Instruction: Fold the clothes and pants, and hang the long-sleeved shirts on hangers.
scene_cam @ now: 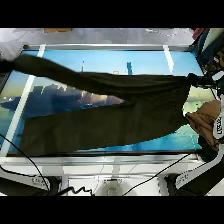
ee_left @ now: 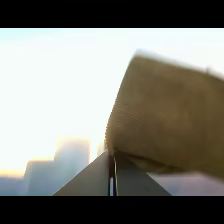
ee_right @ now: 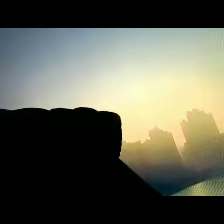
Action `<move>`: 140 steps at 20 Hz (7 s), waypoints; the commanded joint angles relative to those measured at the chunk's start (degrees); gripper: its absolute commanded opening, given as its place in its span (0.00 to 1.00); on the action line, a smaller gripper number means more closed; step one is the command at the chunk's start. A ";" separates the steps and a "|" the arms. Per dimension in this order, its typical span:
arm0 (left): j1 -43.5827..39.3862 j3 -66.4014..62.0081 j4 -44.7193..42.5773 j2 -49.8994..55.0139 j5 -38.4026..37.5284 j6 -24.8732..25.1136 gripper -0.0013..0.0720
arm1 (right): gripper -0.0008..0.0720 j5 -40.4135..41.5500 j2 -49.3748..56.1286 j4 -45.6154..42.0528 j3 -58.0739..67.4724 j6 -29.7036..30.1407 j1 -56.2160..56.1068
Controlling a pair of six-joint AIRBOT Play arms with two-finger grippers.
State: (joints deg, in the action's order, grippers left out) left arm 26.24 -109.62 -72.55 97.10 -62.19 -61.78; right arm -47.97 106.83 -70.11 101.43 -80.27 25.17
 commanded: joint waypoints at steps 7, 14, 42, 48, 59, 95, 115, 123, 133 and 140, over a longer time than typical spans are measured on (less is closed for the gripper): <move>0.68 1.31 -23.26 14.56 -21.29 -16.33 0.03 | 0.04 0.02 0.48 -0.70 0.11 0.00 -0.83; -3.04 -5.03 -22.97 11.74 -8.04 -17.75 0.03 | 0.04 5.92 0.57 -0.46 0.11 -0.04 -2.32; -3.39 23.65 -23.47 1.81 7.39 -22.88 0.04 | 0.72 -3.28 0.87 -5.11 0.55 -0.07 -1.90; -3.30 23.58 -23.47 1.62 4.04 -22.91 1.00 | 0.71 -21.44 -0.07 -5.57 0.55 -0.04 3.15; -1.16 23.41 -24.37 -11.21 -2.80 -22.97 0.04 | 0.04 -39.10 -15.21 -4.68 -8.17 12.31 4.63; 32.57 62.69 -0.20 -28.83 -16.02 -13.00 0.72 | 0.04 11.04 -29.44 48.85 -64.04 41.77 9.90; 34.82 77.46 8.52 -29.24 3.48 -4.35 0.53 | 0.04 7.67 -31.10 46.64 -64.04 40.72 9.90; 35.17 72.15 30.36 -39.01 5.07 9.77 0.04 | 0.04 -1.95 -53.29 5.55 -64.04 13.46 9.92; 29.94 69.57 27.10 -42.86 12.87 6.45 0.03 | 0.04 -14.38 -79.30 -16.92 -63.98 -0.22 9.90; 8.02 52.41 10.36 -28.96 22.58 -14.75 0.03 | 0.04 -0.48 -65.68 -5.99 -62.71 -4.66 9.88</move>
State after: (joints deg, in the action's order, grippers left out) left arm 42.39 -50.26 -53.12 61.69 -42.96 -65.93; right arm -55.07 35.20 -81.25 38.20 -83.57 35.03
